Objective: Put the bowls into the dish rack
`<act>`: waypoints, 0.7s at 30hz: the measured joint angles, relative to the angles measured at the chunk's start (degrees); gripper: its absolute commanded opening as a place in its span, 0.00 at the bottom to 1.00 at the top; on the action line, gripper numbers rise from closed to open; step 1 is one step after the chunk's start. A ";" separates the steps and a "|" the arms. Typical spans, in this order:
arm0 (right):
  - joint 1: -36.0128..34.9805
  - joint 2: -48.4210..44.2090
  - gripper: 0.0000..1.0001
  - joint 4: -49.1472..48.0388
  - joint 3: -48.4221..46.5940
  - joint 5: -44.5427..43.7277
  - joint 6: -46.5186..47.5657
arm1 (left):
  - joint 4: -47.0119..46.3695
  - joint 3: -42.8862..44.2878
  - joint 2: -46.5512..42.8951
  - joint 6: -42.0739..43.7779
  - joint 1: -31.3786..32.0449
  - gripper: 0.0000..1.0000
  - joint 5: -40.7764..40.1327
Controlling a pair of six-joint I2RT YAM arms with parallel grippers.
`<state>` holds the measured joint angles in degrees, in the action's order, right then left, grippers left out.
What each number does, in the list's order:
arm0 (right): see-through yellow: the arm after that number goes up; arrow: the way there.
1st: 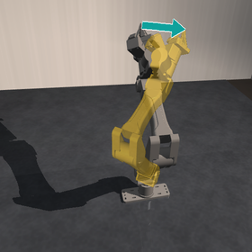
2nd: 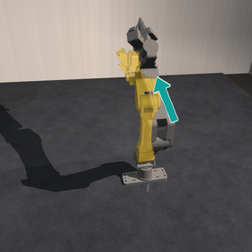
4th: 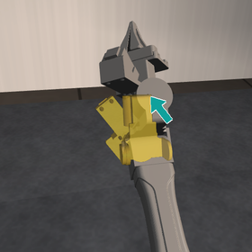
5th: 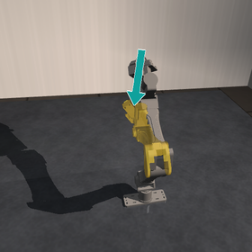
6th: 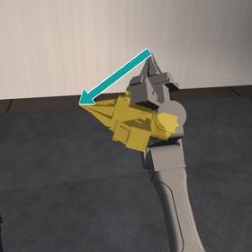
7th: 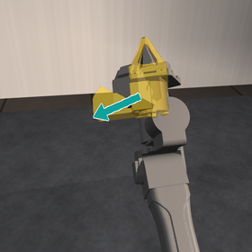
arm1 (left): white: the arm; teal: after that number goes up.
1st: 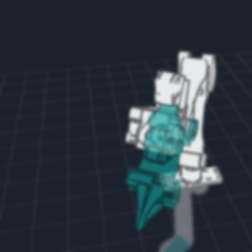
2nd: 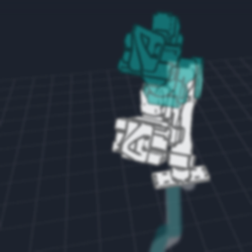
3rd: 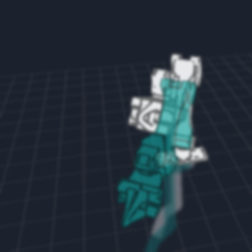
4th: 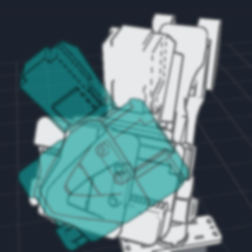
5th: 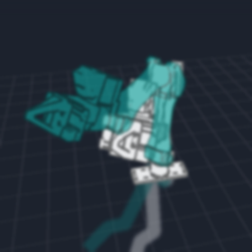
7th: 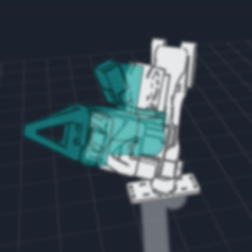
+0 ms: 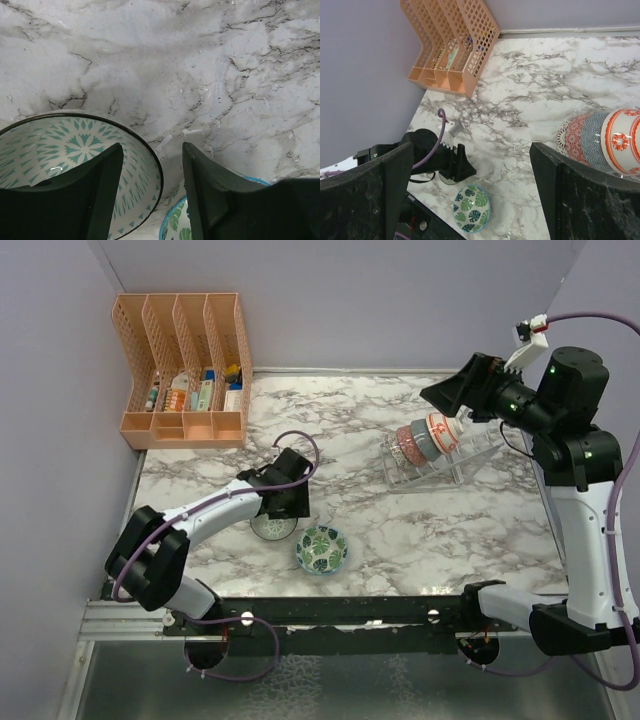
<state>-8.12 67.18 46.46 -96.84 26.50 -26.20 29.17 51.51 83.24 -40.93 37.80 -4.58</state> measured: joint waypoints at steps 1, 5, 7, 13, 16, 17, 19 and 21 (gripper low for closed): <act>0.00 -0.15 1.00 0.02 0.02 0.00 0.00 | 0.02 0.22 0.46 0.24 0.20 0.49 -0.20; 0.00 -0.63 1.00 0.04 0.02 -0.02 0.35 | -0.07 0.55 1.42 1.09 0.59 0.41 -1.22; 0.00 -0.79 1.00 0.04 0.02 -0.04 0.50 | -0.07 0.55 1.97 1.46 0.61 0.39 -1.57; 0.00 -1.16 1.00 0.07 0.07 -0.04 0.57 | 0.00 0.55 3.04 2.38 0.96 0.30 -2.78; 0.00 -1.20 1.00 0.09 0.07 -0.04 0.59 | 0.11 0.55 3.21 2.73 1.09 0.18 -2.82; 0.00 -1.22 1.00 0.09 0.07 -0.07 0.59 | 0.33 0.55 3.19 2.91 1.27 0.14 -2.97; 0.00 -1.22 1.00 0.11 0.07 -0.07 0.61 | 0.26 0.72 3.06 3.41 1.62 0.00 -3.80; 0.00 -1.22 1.00 0.13 0.07 -0.09 0.61 | 1.88 1.68 2.29 4.07 1.79 0.00 -4.96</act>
<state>-8.12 65.95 46.59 -96.77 26.41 -25.58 31.05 53.19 85.54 -36.86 39.59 -9.54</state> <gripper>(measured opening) 0.997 0.093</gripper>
